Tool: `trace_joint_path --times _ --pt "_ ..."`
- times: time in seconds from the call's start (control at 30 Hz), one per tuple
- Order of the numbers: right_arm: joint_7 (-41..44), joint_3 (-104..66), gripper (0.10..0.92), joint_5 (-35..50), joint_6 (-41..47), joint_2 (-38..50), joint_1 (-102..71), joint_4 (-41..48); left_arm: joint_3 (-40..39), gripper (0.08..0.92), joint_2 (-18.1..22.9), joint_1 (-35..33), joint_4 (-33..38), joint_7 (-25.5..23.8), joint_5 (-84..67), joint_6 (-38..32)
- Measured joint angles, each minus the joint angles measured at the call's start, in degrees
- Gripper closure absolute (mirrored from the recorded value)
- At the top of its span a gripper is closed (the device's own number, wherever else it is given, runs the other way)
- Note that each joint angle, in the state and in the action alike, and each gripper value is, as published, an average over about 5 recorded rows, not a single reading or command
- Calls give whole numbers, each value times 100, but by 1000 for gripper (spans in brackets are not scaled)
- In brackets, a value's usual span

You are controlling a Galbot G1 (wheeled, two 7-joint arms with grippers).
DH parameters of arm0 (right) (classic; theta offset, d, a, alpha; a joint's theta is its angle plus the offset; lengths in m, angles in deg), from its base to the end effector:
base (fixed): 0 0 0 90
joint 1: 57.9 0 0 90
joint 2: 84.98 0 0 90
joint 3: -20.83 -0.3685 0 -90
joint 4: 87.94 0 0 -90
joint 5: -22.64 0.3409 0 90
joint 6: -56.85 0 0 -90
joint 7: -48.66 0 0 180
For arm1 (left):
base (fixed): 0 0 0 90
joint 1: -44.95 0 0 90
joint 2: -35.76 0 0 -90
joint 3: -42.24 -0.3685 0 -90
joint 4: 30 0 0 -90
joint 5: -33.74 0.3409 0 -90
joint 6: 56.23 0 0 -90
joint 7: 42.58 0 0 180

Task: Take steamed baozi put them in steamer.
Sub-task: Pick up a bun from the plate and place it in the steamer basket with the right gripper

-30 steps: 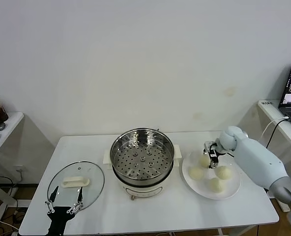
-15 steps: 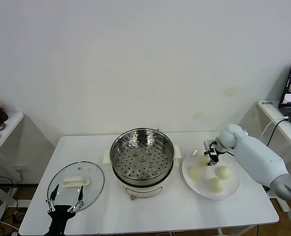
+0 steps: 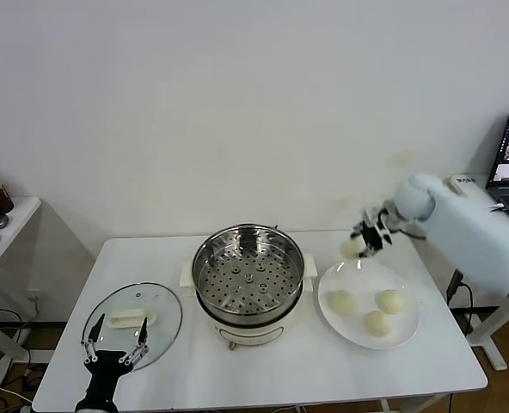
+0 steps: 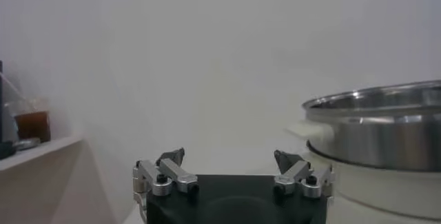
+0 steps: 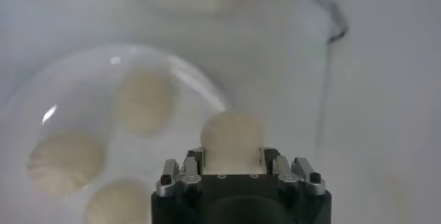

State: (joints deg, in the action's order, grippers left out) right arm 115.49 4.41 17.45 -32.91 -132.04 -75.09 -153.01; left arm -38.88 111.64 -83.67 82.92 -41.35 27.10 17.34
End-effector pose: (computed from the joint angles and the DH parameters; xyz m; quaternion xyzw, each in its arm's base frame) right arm 0.5770 -0.1318 -0.0870 0.5251 -0.5423 0.5991 0.2670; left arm 0.1071 0.1045 -0.3630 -0.0087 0.9959 0.0879 0.0181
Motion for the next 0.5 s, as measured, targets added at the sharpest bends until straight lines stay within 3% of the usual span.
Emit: trace_joint_path --times 0.27,0.5 --pt "37 1002 502 979 -353 -401 1316 -384 56 177 -3 51 8 -2 -14 5" --pt "2 1683 495 1315 -895 -1195 1803 -450 184 177 1 44 7 -8 -36 15"
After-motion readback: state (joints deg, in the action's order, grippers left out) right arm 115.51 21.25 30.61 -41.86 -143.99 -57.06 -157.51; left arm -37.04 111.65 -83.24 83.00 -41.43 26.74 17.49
